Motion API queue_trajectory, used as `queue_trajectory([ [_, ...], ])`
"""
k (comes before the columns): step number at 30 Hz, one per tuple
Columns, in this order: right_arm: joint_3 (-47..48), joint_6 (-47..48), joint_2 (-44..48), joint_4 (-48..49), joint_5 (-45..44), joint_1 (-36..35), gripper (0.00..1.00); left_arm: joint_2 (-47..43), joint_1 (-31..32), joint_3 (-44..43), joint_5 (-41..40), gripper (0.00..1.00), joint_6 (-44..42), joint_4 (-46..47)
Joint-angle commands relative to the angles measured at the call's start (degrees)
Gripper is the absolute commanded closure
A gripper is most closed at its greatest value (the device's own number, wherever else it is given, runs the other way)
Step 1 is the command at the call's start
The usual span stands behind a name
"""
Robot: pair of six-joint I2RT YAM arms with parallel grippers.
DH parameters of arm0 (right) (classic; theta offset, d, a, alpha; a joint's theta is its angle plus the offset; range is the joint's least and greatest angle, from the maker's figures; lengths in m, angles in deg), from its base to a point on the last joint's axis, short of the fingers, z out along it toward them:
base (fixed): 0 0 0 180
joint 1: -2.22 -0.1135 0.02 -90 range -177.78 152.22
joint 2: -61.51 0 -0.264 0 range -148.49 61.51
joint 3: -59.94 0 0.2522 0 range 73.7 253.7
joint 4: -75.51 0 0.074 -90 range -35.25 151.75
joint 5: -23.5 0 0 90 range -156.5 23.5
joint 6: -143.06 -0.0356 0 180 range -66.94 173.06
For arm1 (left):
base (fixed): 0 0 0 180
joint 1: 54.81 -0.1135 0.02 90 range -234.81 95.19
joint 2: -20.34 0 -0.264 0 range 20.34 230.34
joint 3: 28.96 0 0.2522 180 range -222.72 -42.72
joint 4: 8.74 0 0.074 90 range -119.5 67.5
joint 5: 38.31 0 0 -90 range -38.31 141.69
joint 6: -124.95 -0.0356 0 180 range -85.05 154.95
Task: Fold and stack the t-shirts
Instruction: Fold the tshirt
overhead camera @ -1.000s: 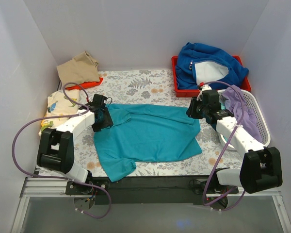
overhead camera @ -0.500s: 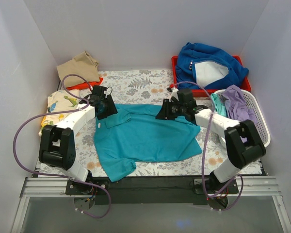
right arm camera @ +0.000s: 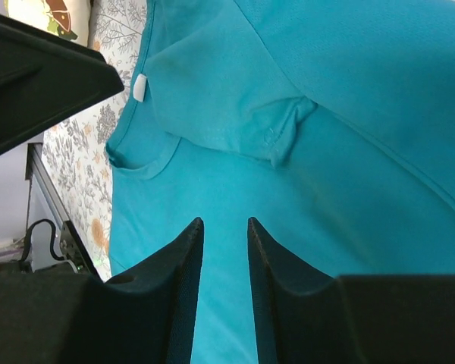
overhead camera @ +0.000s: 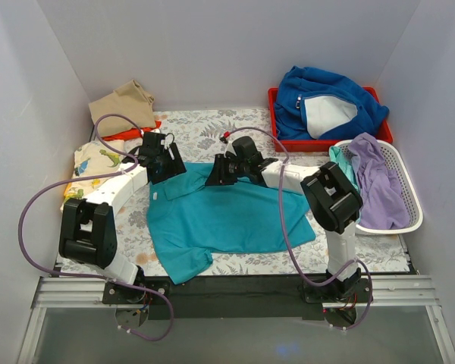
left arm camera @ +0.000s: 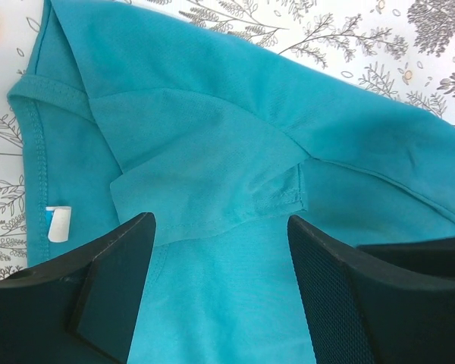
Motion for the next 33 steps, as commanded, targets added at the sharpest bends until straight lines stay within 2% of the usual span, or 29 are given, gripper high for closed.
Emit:
queue_trajectory([
  [1,4.13,-2.15,-3.13,2.30,-1.09,-1.38,0.64,-2.79,-0.20,0.15,0.96,0.31,-1.06,1.15],
  [18,10.46,0.21,-9.55,-0.68,-8.47,-3.41,0.63,-3.32,-0.64,0.41,-0.09,0.30,-2.99,0.62],
  [33,12.39,3.29,-10.26,-5.17,-12.88,-3.58,0.63,-1.74,-0.91,0.06,-0.09,0.30,-3.43,0.62],
])
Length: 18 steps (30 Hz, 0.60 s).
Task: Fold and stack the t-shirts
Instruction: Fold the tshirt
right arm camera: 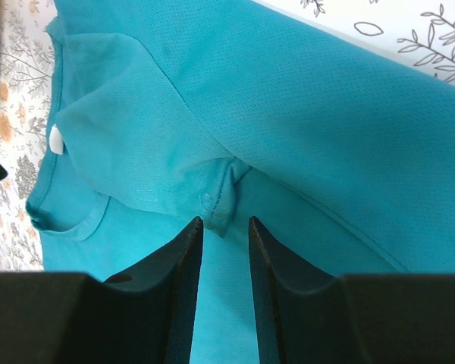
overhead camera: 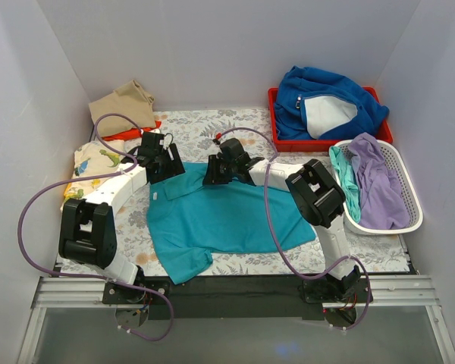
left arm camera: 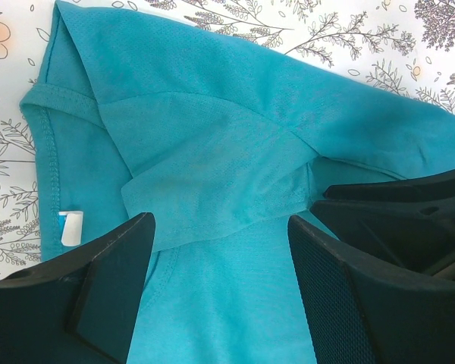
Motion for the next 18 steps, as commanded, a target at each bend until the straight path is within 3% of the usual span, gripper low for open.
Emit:
queue_trajectory([
  [1,3.32,1.61,-1.40,-0.97,-0.35,-0.39,0.63,-1.37,-0.40,-0.09,-0.18,0.30,-0.87,0.27],
  [7,5.17,1.43,-3.34,-0.80,2.20,-0.83,0.64,-1.19,-0.49,0.35,-0.79,0.30,-0.96,0.27],
  [10,5.70,1.52,-3.87,-0.80,2.74,-0.83,0.73,-0.93,-0.49,0.44,-0.88,0.30,-0.87,0.27],
  [11,5.53,1.52,-3.79,-0.71,2.91,-0.83,0.87,-0.84,-0.49,0.44,-0.88,0.30,-0.87,0.27],
  [13,5.09,2.04,-3.09,-0.62,2.91,-0.83,0.99,-0.67,-0.49,0.44,-0.70,0.30,-0.87,0.36],
  [18,0.18,4.24,2.44,2.53,2.91,-0.92,0.99,-0.23,-0.49,0.70,-0.79,0.30,-0.79,0.54],
])
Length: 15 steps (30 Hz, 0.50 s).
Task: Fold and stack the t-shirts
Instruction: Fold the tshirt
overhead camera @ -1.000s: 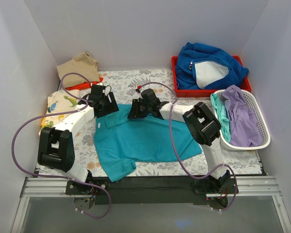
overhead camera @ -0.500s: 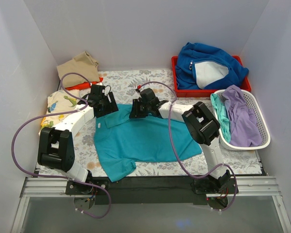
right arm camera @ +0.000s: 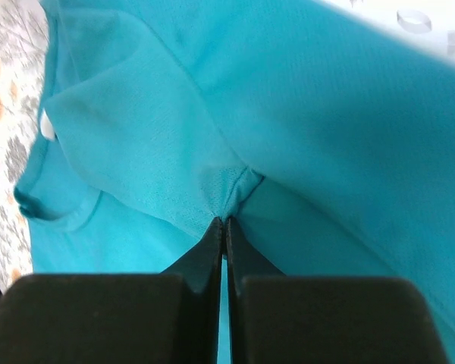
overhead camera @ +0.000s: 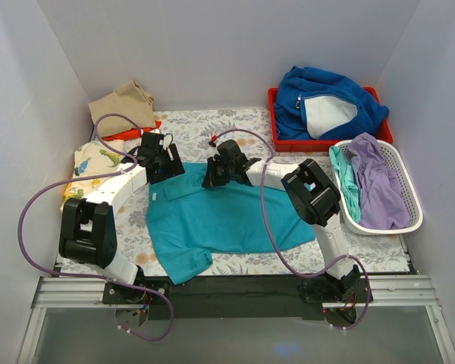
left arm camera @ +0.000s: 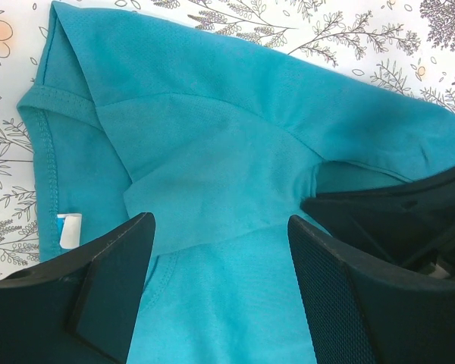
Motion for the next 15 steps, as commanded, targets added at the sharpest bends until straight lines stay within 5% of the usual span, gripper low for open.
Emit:
queue_trajectory([
  [1,-3.00,2.43,6.19,2.67,0.75,-0.44,0.99,-0.29,-0.25,0.57,-0.75,0.30,-0.61,0.58],
  [11,-6.61,1.56,9.71,2.94,6.63,-0.53,0.98,0.24,-0.25,1.10,-0.66,0.30,-0.70,1.02],
  [15,-8.19,0.94,9.27,2.67,7.69,-0.88,0.77,0.76,-0.25,1.01,-0.40,0.30,-0.87,0.76],
])
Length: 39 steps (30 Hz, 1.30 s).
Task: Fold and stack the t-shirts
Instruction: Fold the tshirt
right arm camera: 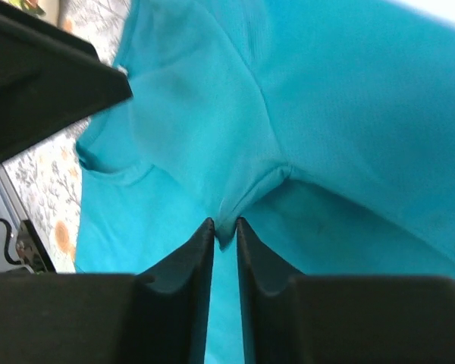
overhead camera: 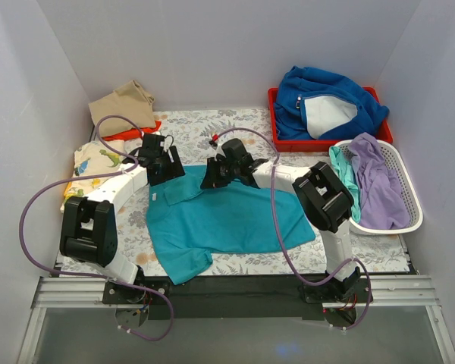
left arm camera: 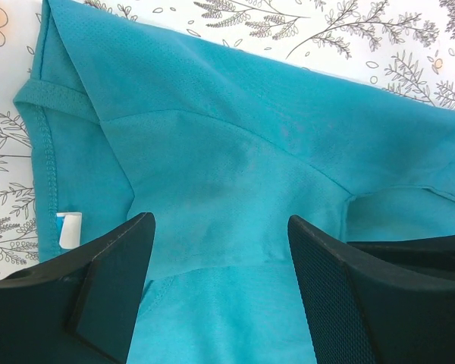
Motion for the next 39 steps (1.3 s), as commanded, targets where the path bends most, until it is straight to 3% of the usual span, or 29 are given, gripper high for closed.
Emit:
queue_trajectory([
  [1,-2.16,-0.22,1.40,0.82,1.68,-0.64,0.75,0.20,-0.23,-0.06,-0.42,0.30,-0.85,0.43],
  [3,-3.65,0.57,3.32,-0.14,-1.72,-0.55,0.69,0.46,-0.23,-0.15,-0.07,0.30,-0.94,0.43],
  [10,-9.71,8.13,15.72,-6.12,-15.97,0.85,0.66,1.51,-0.23,-3.40,3.78,0.30,-1.29,0.16],
  [15,-15.25,10.15,22.75,-8.24,-21.87,7.35,0.62,5.29,-0.23,-7.88,7.57,0.30,-0.94,0.78],
  [20,-17.89,11.29,22.24,-9.20,-20.65,15.25,0.62,11.61,-0.23,-10.96,10.74,0.31,0.55,2.01],
  [25,-18.16,11.91,20.04,-9.64,-19.08,18.35,0.61,17.15,-0.23,-11.58,10.31,0.32,1.17,2.36],
  [39,-22.20,12.17,15.47,-12.37,-22.75,24.93,0.62,22.96,-0.49,-13.51,-0.50,0.32,-4.45,-1.68],
])
